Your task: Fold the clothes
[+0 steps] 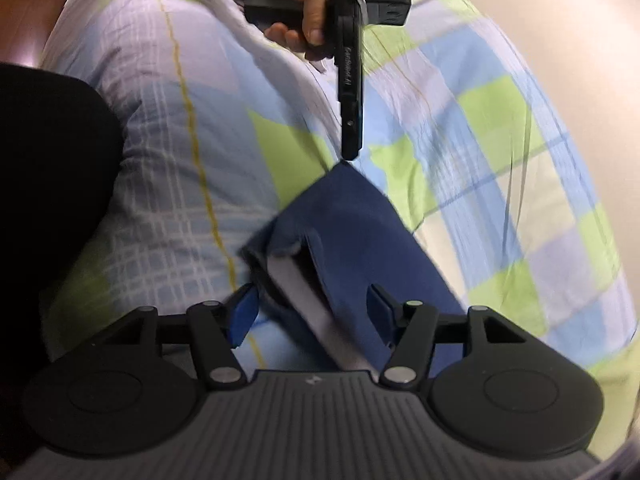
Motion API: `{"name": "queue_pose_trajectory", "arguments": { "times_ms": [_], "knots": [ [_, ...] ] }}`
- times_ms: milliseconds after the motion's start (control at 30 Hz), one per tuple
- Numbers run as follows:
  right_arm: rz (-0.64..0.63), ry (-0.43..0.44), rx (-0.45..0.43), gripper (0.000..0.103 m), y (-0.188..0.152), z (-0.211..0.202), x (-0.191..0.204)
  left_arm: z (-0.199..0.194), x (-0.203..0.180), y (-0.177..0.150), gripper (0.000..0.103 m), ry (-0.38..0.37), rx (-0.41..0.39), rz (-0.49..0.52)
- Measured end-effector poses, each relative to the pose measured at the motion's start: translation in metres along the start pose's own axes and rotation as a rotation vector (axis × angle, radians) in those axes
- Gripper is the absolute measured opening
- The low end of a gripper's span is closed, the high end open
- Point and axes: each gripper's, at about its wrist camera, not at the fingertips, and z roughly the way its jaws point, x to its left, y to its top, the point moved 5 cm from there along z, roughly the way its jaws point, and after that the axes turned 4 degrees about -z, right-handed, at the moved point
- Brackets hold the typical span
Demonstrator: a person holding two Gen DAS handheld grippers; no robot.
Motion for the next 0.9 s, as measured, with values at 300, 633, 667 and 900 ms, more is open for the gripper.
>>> {"name": "queue_pose_trajectory", "arguments": {
  "times_ms": [300, 633, 667, 900],
  "knots": [
    [-0.100, -0.057, 0.015, 0.053, 0.000, 0.029, -0.011, 0.024, -0.060, -0.016, 0.055, 0.211, -0.030, 0.612],
    [0.036, -0.087, -0.028, 0.022, -0.005, 0.019, -0.056, 0.061, -0.085, -0.016, 0.064, 0.316, -0.123, 1.078],
    [0.055, -0.085, -0.034, 0.013, -0.006, 0.017, -0.058, 0.062, -0.085, -0.017, 0.064, 0.322, -0.123, 1.097],
    [0.203, -0.106, -0.068, 0.007, -0.013, -0.007, -0.077, 0.068, -0.090, -0.021, 0.065, 0.340, -0.112, 1.176]
  ]
}}
